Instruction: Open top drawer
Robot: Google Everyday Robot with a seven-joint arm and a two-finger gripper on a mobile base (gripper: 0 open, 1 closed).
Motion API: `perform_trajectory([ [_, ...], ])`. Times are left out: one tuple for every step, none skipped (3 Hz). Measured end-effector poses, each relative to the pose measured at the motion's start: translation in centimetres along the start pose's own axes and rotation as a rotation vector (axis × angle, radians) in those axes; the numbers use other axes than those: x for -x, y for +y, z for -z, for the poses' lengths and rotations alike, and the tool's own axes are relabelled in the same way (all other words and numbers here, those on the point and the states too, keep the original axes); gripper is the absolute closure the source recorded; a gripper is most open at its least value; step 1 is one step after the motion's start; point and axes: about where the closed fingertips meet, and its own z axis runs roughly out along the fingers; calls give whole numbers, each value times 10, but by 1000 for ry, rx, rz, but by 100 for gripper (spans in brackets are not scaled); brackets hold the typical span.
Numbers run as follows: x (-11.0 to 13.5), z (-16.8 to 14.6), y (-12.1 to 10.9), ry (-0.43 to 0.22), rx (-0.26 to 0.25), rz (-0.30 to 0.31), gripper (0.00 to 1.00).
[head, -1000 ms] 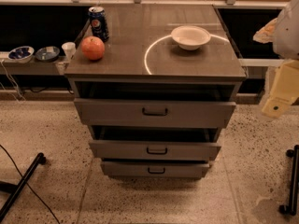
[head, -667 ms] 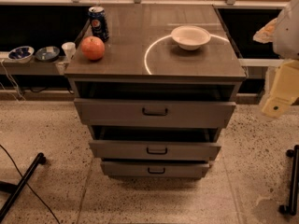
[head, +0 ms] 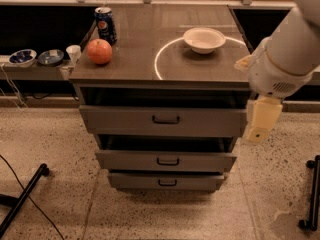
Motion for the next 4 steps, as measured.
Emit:
perform_trajectory([
  [2, -34, 3, -15, 17, 66, 0],
  [2, -37, 3, -16, 18, 74, 0],
  [9, -59, -10, -66, 42, 89, 0],
  [21, -91, -27, -89, 46, 103, 0],
])
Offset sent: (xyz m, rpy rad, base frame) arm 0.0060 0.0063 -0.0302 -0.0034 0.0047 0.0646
